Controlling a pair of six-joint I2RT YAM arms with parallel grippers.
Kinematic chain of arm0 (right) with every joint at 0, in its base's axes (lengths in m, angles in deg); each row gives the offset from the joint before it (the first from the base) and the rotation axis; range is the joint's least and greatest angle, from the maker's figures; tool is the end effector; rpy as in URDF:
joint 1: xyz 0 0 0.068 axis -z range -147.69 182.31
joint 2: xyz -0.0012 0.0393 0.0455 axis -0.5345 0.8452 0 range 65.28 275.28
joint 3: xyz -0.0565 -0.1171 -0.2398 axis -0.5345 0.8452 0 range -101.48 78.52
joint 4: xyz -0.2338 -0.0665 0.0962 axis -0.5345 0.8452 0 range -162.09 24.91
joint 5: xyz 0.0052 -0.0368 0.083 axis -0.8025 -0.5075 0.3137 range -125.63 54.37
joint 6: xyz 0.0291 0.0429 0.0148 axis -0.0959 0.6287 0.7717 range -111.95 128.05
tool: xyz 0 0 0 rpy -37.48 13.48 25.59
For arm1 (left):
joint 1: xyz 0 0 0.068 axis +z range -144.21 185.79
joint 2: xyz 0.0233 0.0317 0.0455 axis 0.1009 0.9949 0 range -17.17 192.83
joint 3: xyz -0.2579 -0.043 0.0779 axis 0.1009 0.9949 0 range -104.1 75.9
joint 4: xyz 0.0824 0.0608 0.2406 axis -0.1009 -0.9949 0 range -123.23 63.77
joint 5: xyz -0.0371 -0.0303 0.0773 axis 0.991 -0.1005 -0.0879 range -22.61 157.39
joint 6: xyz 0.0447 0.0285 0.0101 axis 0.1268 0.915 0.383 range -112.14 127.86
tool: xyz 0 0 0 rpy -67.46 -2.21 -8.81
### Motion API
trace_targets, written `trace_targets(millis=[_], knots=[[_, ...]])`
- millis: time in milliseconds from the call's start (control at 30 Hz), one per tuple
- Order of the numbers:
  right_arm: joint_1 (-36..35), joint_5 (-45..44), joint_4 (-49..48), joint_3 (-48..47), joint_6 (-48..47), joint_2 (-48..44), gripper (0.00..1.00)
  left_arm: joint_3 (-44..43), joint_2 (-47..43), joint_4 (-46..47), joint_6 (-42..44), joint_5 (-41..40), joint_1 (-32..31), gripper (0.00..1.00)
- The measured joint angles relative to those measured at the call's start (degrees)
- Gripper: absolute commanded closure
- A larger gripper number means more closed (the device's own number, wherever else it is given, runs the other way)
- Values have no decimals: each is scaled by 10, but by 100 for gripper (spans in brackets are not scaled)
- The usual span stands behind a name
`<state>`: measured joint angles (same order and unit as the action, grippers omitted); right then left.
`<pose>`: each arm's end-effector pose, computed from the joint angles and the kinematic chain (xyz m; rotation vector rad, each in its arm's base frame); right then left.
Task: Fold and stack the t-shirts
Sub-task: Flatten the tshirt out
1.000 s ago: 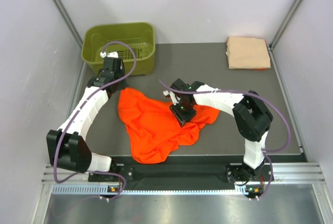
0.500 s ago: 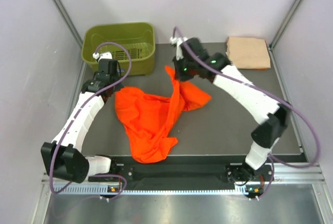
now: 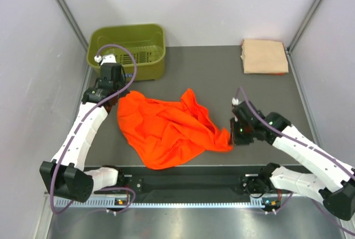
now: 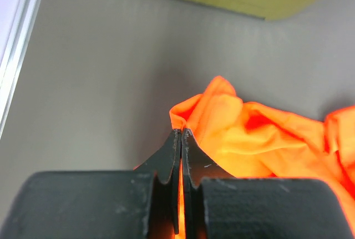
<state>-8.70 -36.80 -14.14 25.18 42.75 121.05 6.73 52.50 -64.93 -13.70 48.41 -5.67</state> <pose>0.1311 0.1129 0.2861 -0.1408 2.6872 0.4151 0.2544 -0.0398 0.3509 -0.3683 2.1812 0.0558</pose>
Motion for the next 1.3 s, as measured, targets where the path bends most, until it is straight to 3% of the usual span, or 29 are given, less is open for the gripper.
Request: trace_targets(millis=[67,100,200,333,500,567,633,733,1000,1300], knots=[[7,4,24,60,25,-6,78,10,-2,-3,0,1,0,100],[10,6,33,71,33,-5,62,12,-2,-4,0,2,0,100],[26,4,37,63,37,6,46,24,-2,-6,1,3,0,100],[79,13,-5,-12,-15,92,45,27,-2,-8,5,12,0,100],[104,51,-107,-188,-101,323,46,38,-3,-7,5,38,0,100],[104,68,-139,-283,-132,435,53,42,-3,-8,4,49,0,100],[104,73,-157,-363,-152,516,69,45,-3,-7,4,56,0,100],[104,74,-171,-459,-157,608,72,53,-3,-6,4,61,0,100],[104,51,-164,-586,-100,724,46,71,-3,-5,0,74,0,100],[83,-32,-111,-643,-29,776,53,78,-10,-6,-5,76,0,100]])
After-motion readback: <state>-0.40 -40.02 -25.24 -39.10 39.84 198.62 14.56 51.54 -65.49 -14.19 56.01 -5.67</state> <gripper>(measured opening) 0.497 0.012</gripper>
